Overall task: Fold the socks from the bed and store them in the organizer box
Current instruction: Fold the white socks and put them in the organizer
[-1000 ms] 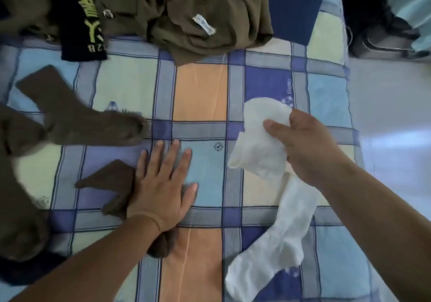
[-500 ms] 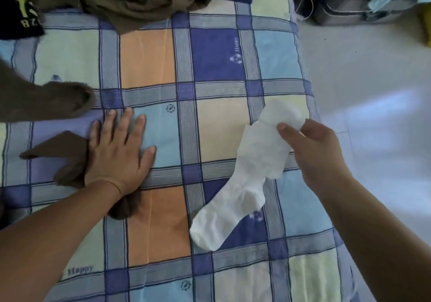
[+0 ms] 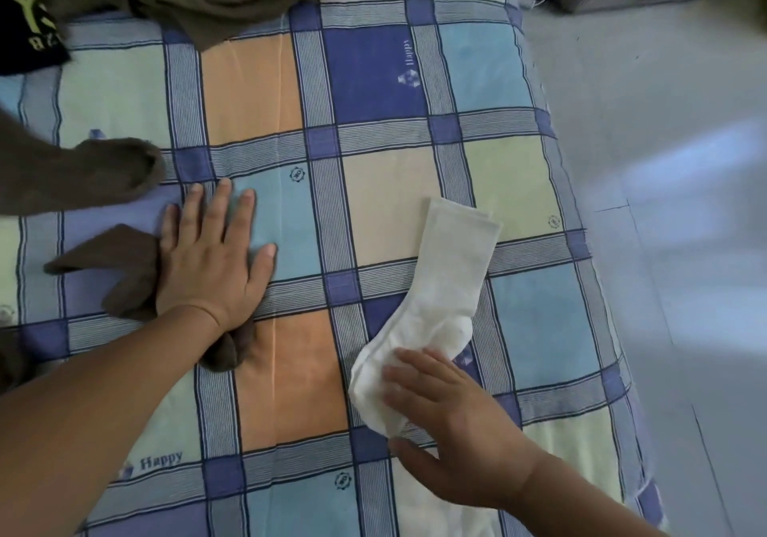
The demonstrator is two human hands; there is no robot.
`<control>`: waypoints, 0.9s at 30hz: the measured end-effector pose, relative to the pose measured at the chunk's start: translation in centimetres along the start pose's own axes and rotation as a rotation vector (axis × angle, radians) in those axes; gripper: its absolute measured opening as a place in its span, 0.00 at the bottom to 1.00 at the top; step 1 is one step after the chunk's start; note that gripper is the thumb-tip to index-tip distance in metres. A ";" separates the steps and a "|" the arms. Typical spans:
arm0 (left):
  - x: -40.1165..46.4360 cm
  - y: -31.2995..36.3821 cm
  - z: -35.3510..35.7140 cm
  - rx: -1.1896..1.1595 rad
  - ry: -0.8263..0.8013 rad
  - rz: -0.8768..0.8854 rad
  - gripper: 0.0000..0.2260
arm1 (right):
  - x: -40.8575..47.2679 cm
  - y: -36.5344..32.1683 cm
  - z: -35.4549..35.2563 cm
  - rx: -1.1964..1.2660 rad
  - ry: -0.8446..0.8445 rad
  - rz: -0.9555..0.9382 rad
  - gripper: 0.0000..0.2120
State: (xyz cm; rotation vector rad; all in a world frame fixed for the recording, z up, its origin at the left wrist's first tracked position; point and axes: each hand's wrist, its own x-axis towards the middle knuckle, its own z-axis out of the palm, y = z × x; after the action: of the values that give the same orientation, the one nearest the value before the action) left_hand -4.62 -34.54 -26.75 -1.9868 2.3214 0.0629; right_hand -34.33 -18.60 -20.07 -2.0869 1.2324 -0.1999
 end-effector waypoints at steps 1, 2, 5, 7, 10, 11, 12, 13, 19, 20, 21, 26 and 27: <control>0.0 0.1 -0.1 0.004 -0.014 0.001 0.31 | -0.2 0.2 0.2 -0.039 -0.043 -0.028 0.19; -0.1 0.2 -0.2 0.010 -0.029 -0.004 0.31 | -0.2 0.4 0.0 -0.048 -0.056 -0.043 0.20; 0.0 0.8 -1.4 0.018 -0.075 -0.036 0.30 | 0.9 0.9 -2.1 0.008 0.099 0.030 0.19; 0.3 1.1 -3.3 0.001 -0.106 -0.027 0.29 | 2.0 1.8 -4.7 0.008 0.285 0.202 0.20; -0.9 2.7 -6.9 -0.272 -0.074 -0.034 0.18 | 3.7 4.2 -8.7 0.126 0.417 0.513 0.25; -2.2 3.7 -8.2 -0.436 -0.095 -0.122 0.14 | 4.4 5.3 -9.6 0.213 0.423 0.635 0.26; -3.9 4.8 -9.3 -0.593 -0.143 -0.242 0.10 | 5.0 6.4 -10.3 0.328 0.412 0.759 0.27; -5.8 6.0 -9.8 -0.725 -0.226 -0.381 0.08 | 5.7 7.6 -10.7 0.477 0.394 0.859 0.28; -13.6 13.2 -8.4 -1.478 -0.832 -0.925 0.18 | 8.1 10.5 -10.1 1.255 0.342 0.922 0.22; -13.8 14.2 -8.1 -1.574 -0.814 -1.001 0.19 | 8.3 10.5 -9.8 1.336 0.339 0.917 0.22; -14.0 15.0 -7.7 -1.623 -0.775 -1.046 0.21 | 8.4 10.6 -9.7 1.404 0.339 0.914 0.23; -14.2 16.5 -5.6 -1.445 -0.600 -1.099 0.18 | 7.9 11.1 -9.4 1.550 0.115 0.818 0.25; -14.1 16.3 -5.3 -1.433 -0.590 -1.096 0.16 | 8.0 10.8 -9.1 1.547 0.050 0.807 0.23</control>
State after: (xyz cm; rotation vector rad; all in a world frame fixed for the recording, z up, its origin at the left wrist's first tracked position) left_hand -18.78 -18.58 -20.59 -2.6756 0.4027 2.2010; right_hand -41.87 -32.89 -21.81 -0.2401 1.1763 -0.5753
